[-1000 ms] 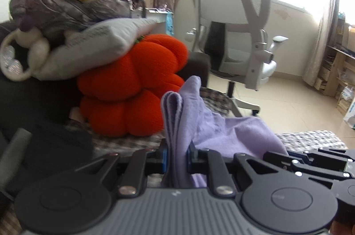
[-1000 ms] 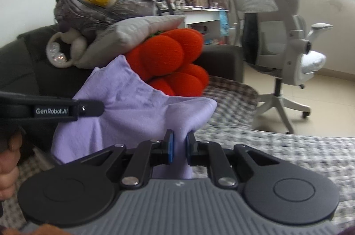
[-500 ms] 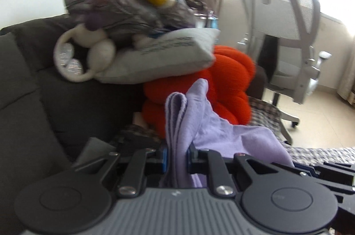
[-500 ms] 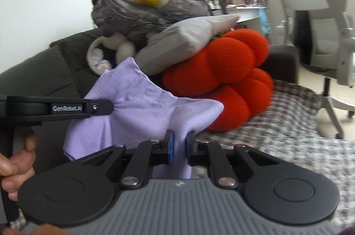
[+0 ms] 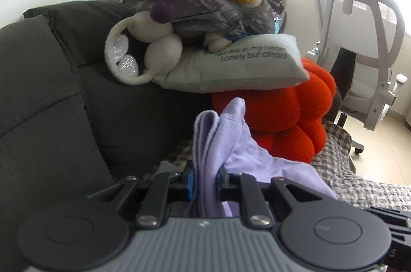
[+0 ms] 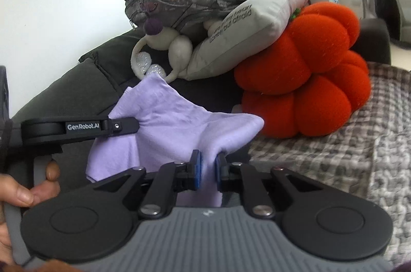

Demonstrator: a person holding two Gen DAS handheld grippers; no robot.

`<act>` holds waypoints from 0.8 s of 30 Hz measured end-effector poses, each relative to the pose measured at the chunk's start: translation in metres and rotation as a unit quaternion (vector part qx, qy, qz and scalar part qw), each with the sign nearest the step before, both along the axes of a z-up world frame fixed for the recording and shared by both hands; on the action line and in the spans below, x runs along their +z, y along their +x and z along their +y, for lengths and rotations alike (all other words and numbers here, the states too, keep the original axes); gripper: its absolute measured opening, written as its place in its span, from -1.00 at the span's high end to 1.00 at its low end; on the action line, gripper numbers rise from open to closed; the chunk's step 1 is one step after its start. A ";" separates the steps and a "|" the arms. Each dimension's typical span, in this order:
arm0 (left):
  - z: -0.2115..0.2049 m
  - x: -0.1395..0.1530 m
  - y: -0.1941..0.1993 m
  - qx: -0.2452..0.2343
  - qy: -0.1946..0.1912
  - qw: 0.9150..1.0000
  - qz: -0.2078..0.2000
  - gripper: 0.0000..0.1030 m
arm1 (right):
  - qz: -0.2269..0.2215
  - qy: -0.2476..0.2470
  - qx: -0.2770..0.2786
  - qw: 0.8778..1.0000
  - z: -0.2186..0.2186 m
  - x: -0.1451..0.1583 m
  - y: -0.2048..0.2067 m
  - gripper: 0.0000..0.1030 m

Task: Fold clothes
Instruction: 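Lift the folded lavender garment with both grippers and carry it toward the sofa, then lower the lavender garment onto the clothes stack and open both grippers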

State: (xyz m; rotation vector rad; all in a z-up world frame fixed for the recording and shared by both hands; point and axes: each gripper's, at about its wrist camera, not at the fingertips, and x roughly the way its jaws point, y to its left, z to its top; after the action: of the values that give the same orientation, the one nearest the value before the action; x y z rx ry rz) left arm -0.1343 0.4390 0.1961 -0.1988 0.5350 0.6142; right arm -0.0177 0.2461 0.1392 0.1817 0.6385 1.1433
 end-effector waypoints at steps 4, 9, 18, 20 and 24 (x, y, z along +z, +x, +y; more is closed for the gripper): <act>0.013 -0.010 0.002 0.004 -0.006 1.000 0.010 0.69 | -0.002 -0.001 -0.001 1.000 0.011 -0.006 -0.002 0.74; 0.023 -0.023 0.009 0.006 -0.011 1.000 0.015 0.68 | -0.011 -0.014 -0.013 1.000 0.022 -0.021 -0.003 0.72; 0.037 -0.040 0.012 0.047 0.021 0.998 0.022 0.34 | -0.014 -0.029 -0.037 0.999 0.018 -0.034 0.003 0.34; 0.039 -0.040 0.010 0.050 0.020 0.998 0.019 0.32 | -0.019 -0.026 -0.039 0.999 0.015 -0.033 0.004 0.30; 0.032 -0.036 0.004 0.054 0.034 0.998 0.014 0.31 | -0.038 -0.029 -0.045 0.998 0.012 -0.031 0.002 0.20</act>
State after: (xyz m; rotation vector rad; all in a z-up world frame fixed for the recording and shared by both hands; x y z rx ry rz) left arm -0.1304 0.4710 0.1605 -0.1557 0.5315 0.7406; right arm -0.0153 0.2580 0.1080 0.1157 0.5889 1.0395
